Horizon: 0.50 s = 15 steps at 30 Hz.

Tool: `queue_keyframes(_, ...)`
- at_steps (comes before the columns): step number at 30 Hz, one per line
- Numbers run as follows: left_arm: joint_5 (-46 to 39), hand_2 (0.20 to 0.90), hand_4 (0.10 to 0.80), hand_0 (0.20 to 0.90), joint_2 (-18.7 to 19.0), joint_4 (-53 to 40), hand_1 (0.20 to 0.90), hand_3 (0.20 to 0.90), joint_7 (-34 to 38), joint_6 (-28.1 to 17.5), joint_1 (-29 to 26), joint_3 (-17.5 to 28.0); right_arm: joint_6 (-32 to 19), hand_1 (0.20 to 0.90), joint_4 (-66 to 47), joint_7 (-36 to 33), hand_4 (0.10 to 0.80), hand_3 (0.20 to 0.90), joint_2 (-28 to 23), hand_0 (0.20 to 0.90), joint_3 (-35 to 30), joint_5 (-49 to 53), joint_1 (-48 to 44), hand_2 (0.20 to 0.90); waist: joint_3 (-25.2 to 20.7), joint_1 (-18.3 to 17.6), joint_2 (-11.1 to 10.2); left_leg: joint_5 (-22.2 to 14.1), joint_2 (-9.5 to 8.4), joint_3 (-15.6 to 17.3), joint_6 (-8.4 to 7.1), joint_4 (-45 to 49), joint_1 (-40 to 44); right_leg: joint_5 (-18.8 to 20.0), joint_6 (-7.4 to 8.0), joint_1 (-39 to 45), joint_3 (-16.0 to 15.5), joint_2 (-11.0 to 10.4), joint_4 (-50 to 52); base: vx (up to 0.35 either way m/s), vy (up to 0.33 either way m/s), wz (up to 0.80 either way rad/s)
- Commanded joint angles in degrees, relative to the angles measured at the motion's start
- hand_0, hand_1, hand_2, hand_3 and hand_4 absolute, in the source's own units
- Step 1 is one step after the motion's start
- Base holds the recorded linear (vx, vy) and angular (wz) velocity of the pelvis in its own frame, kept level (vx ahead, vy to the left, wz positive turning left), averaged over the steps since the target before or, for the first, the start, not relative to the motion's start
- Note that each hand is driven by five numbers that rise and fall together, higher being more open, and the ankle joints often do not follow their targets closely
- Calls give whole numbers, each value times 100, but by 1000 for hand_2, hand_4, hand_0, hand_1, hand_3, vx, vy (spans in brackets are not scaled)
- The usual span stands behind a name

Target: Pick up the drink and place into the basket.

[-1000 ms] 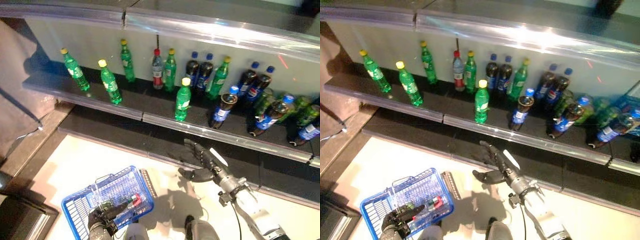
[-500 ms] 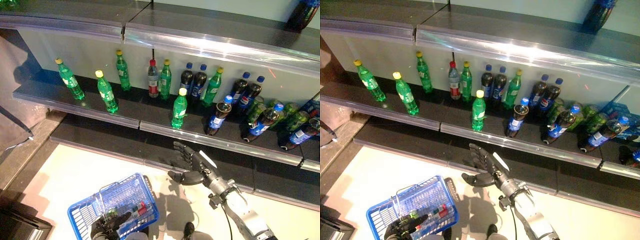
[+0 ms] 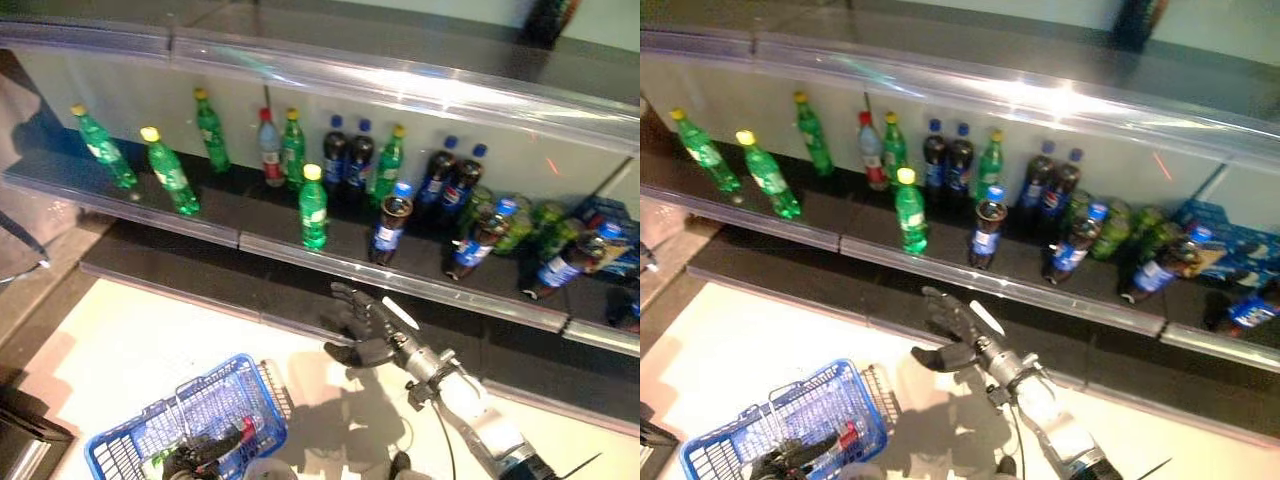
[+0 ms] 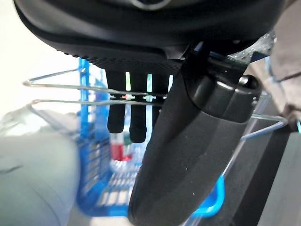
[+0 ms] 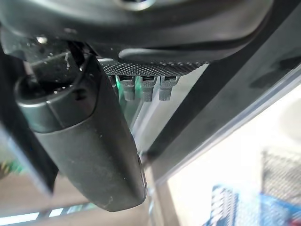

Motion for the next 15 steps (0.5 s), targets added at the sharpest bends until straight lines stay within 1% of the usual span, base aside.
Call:
queue_keyframes(1,278,300,100,300,262,-715,300,200,-367,-548,-99,-417,-663,900,-906,131,800,900,206,900,-299,298,-105,900,-202,-182,-197,84,-13,364,-427,557,-693,134,-225,231,-499,-187,15,-36,-298,33)
queue_keyframes(2,285,300,100,300,224,-697,300,200,-363,-555,-116,-461,-731,900,-863,147,800,900,195,900,-302,249,-61,900,-215,-178,-218,-63,-278,264,-359,687,-769,155,-239,229,-519,-183,-43,-19,-223,51)
queue_keyframes(3,282,300,100,300,174,-707,300,200,-319,-565,-108,-502,-791,900,-790,176,800,900,182,900,-281,238,-54,900,-236,-157,-225,-217,-580,112,-288,748,-794,180,-241,208,-473,-177,-95,20,-190,33)
queue_keyframes(4,258,300,100,300,142,-735,300,200,-259,-564,-81,-547,-787,900,-693,225,800,900,193,900,-263,254,-94,900,-271,-134,-199,-395,-990,58,-219,857,-808,204,-269,209,-446,-129,-201,31,-125,4)
queue_keyframes(5,256,300,100,300,142,-736,300,200,-256,-562,-80,-548,-785,900,-686,228,800,900,194,900,-263,253,-98,900,-270,-132,-197,-410,-1011,61,-214,869,-806,203,-269,218,-446,-127,-209,63,-106,-19)
queue_keyframes(6,252,300,100,300,139,-726,300,200,-240,-531,-73,-550,-767,900,-633,250,800,900,211,900,-281,224,-115,900,-283,-126,-164,-484,-1220,124,-185,929,-815,204,-300,266,-462,-79,-275,63,-51,-2)
queue_keyframes(8,287,300,100,300,115,-719,300,200,-244,-500,-41,-535,-701,900,-650,228,800,900,272,900,-302,182,-94,900,-293,-121,-108,-556,-1436,209,-143,919,-819,200,-311,322,-479,-21,-316,85,-36,11)
queue_keyframes(9,315,300,100,300,100,-732,300,200,-246,-489,3,-542,-655,900,-692,177,800,900,337,900,-287,79,-54,900,-293,-121,-64,-601,-1577,254,-99,856,-807,189,-321,334,-477,20,-300,102,30,7)
queue_keyframes(10,279,300,100,300,86,-729,300,200,-238,-478,46,-544,-615,900,-723,152,800,900,387,900,-259,-27,-17,900,-284,-112,-29,-613,-1691,219,-64,747,-786,187,-324,345,-451,60,-290,85,45,5)
queue_keyframes(11,268,300,100,300,82,-722,300,200,-240,-477,50,-544,-610,900,-724,149,800,900,393,900,-254,-37,-13,900,-283,-110,-26,-613,-1703,205,-60,726,-780,187,-323,347,-445,63,-290,81,79,-12)
queue_keyframes(13,252,300,100,300,20,-669,300,200,-253,-516,86,-529,-611,900,-720,173,800,900,420,900,-205,-100,18,900,-279,-106,-36,-663,-1767,33,-39,644,-719,164,-332,339,-366,80,-262,73,92,-19)
queue_keyframes(15,280,300,100,300,-11,-677,300,200,-286,-512,138,-536,-642,900,-774,190,800,900,402,900,-210,-153,147,900,-297,-131,-51,-749,-1803,59,-8,509,-632,126,-321,354,-352,83,-228,72,102,-2)
